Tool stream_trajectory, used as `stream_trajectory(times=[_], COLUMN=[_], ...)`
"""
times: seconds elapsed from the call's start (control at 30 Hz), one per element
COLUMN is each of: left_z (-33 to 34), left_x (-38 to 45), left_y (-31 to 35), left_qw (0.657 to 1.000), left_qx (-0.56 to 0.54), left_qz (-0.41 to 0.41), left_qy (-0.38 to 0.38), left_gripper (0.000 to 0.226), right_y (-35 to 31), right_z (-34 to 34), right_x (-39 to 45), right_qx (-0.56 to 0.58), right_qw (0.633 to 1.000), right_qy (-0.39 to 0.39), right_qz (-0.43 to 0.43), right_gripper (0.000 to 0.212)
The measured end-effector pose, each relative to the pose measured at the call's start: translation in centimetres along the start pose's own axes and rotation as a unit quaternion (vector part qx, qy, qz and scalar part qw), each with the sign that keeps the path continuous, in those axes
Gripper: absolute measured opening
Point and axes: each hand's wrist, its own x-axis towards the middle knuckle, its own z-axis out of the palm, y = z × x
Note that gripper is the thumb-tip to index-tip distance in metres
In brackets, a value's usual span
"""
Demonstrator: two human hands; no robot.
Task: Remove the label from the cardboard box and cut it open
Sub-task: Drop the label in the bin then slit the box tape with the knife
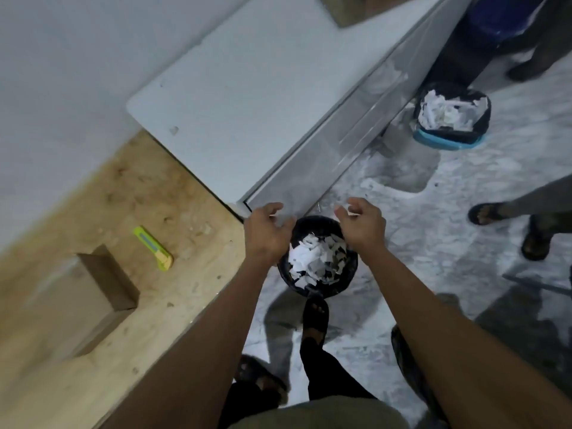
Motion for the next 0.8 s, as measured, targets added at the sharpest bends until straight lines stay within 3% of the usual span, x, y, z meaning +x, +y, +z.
stream_trajectory(times=[0.17,0.37,0.8], left_z=[-6.6,-15.2,-25.0], left_x=[-2.5,-7.5,-19.2], left_y=[0.4,-4.5,-23.0], left_qw=[0.998,0.992,0.959], left_qx=[-0.029,-0.058,-0.087], left_qz=[0.027,0.031,-0.109], left_qy=[0.047,0.103,0.246], left_gripper=[0.037,0.029,0.024], right_y=[-6.2,-10.1,-9.6], right_z=[0.5,4.5,17.9], right_x=[-4.2,-11.9,-25.2], right_qx=[0.013,0.029,-0.098], right_qw=[0.998,0.988,0.945], right_qy=[-0.012,-0.06,-0.221], right_qz=[-0.062,-0.137,-0.219], right_gripper=[0.04,0.037,0.024])
